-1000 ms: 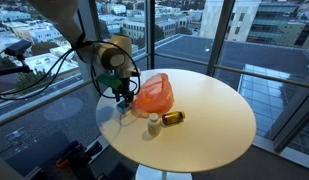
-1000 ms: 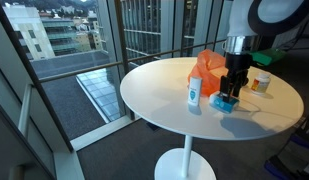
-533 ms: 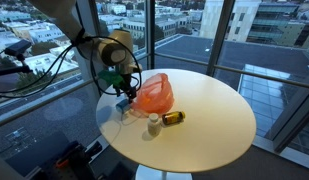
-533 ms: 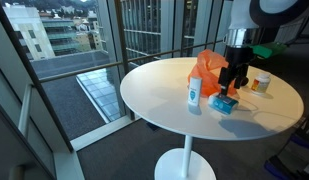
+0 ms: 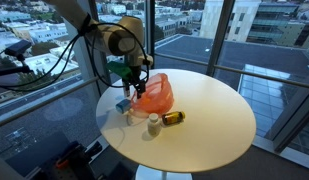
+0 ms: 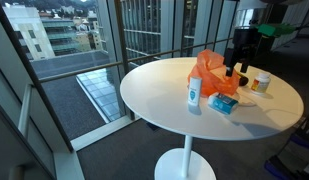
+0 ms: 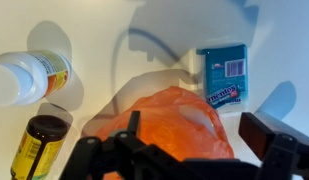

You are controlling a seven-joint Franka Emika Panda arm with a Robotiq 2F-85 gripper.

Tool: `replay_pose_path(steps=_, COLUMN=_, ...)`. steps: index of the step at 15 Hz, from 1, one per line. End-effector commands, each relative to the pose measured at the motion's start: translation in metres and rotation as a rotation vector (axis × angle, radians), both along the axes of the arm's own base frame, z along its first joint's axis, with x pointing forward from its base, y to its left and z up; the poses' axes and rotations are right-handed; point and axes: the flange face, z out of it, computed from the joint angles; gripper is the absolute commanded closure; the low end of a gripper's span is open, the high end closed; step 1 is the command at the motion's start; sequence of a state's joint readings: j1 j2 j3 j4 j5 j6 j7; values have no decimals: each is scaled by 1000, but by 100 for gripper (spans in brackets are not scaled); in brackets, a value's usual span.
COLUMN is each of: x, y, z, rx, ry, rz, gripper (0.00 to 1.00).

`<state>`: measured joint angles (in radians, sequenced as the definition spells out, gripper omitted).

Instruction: Remove the blue container from the plastic bag and put it on the table

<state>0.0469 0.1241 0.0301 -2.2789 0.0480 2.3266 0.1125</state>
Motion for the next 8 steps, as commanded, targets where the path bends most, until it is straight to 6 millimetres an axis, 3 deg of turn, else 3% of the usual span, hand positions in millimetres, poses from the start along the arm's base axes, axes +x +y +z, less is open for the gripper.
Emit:
replay_pose_path(steps=1, x=6, y=-16, z=31, rx=28, ry=28, rz=-40, gripper=0)
replay_pose_path(steps=8, x=6, y=-31, z=96, rx=59, ry=111, rz=-57, gripper=0)
